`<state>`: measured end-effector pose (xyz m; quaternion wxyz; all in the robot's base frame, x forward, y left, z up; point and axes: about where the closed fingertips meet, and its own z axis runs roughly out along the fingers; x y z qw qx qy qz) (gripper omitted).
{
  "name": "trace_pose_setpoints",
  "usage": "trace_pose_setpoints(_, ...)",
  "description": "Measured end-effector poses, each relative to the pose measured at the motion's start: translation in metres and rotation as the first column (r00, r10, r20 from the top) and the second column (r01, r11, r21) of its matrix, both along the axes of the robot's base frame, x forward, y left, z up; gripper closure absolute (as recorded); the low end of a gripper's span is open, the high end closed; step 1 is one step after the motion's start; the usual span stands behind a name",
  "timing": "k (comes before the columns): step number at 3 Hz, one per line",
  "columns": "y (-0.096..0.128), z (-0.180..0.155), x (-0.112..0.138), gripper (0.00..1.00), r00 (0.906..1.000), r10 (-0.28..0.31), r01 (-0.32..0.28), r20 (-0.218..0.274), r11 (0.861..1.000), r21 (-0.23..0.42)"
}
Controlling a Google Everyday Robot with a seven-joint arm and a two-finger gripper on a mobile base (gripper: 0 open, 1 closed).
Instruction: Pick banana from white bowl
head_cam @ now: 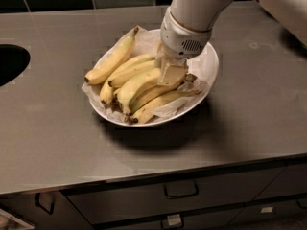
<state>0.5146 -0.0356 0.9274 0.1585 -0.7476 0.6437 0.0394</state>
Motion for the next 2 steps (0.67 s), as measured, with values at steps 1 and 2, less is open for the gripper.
trace_pose_setpoints(1, 0.0000, 0.0000, 0.0000, 0.98, 1.0000, 0.000, 0.000, 0.000, 1.000, 0.000)
trace_pose_setpoints(2, 0.0000, 0.0001, 0.0000, 1.00, 1.0000, 0.000, 0.000, 0.000, 1.000, 0.000)
